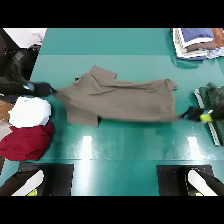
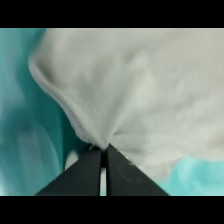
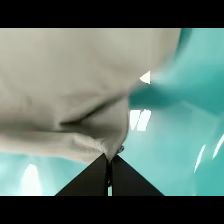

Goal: Fold the shirts.

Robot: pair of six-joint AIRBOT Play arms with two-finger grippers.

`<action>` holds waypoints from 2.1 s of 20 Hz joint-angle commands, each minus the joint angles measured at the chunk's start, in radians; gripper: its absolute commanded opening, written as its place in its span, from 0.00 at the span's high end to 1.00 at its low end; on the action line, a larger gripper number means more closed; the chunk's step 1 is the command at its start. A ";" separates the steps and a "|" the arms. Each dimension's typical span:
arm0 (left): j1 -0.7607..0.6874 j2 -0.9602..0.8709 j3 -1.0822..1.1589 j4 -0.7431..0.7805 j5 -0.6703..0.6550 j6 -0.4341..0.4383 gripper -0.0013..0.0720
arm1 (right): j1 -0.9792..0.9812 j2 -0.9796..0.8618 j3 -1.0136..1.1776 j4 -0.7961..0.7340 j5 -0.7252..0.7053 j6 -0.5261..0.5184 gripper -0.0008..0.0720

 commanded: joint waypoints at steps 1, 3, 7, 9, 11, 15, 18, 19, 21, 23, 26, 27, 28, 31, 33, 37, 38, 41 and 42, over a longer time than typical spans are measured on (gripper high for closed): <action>0.000 0.125 0.255 0.002 0.018 -0.003 0.95 | 0.011 0.141 0.295 0.001 -0.074 0.077 0.97; 0.000 0.149 0.473 0.002 0.015 -0.004 0.95 | 0.011 0.202 0.494 -0.001 -0.158 0.089 0.97; 0.000 0.154 0.888 0.002 0.031 -0.028 0.95 | 0.010 0.266 0.854 -0.011 -0.259 0.089 0.97; 0.000 0.154 1.046 0.000 0.051 -0.032 0.95 | 0.010 0.267 1.002 -0.043 -0.243 0.089 0.97; 0.000 0.156 1.157 -0.013 0.070 -0.058 0.95 | 0.008 0.253 1.125 -0.110 -0.188 0.108 0.97; 0.000 0.156 1.232 -0.142 0.056 -0.064 0.95 | 0.008 0.175 1.321 -0.279 0.025 0.163 0.97; 0.000 0.156 1.101 -0.141 0.031 -0.077 0.95 | 0.009 0.095 1.325 -0.314 0.157 0.163 0.97; 0.000 0.156 1.018 -0.144 0.022 -0.079 0.95 | 0.009 0.072 1.280 -0.312 0.174 0.163 0.97; 0.000 0.148 0.824 -0.143 -0.017 -0.079 0.95 | 0.009 0.022 1.158 -0.314 0.211 0.154 0.97; 0.000 0.116 0.636 -0.143 -0.045 -0.078 0.95 | 0.016 -0.055 1.058 -0.314 0.251 0.144 0.97; 0.000 0.016 0.408 -0.143 -0.055 -0.038 0.95 | 0.067 -0.184 0.933 -0.316 0.248 0.119 0.97; 0.000 -0.032 0.354 -0.143 -0.054 -0.025 0.95 | 0.092 -0.229 0.894 -0.317 0.229 0.107 0.97; -0.003 -0.084 0.319 -0.142 -0.044 -0.010 0.95 | 0.112 -0.270 0.861 -0.317 0.200 0.101 0.97; -0.046 -0.274 0.304 -0.140 0.027 0.023 0.95 | 0.148 -0.421 0.807 -0.317 0.096 0.102 0.97; -0.090 -0.375 0.304 -0.140 0.171 0.071 0.95 | 0.149 -0.512 0.809 -0.315 0.021 0.103 0.97; -0.138 -0.528 0.392 -0.141 0.395 0.087 0.95 | 0.149 -0.664 0.916 -0.314 -0.062 0.111 0.97; -0.138 -0.552 0.425 -0.141 0.407 0.087 0.95 | 0.149 -0.695 0.958 -0.314 -0.066 0.112 0.97; -0.133 -0.579 0.474 -0.135 0.443 0.087 0.95 | 0.149 -0.751 1.052 -0.313 -0.082 0.134 0.97; -0.131 -0.579 0.475 -0.120 0.431 0.087 0.95 | 0.149 -0.753 1.057 -0.314 -0.082 0.135 0.97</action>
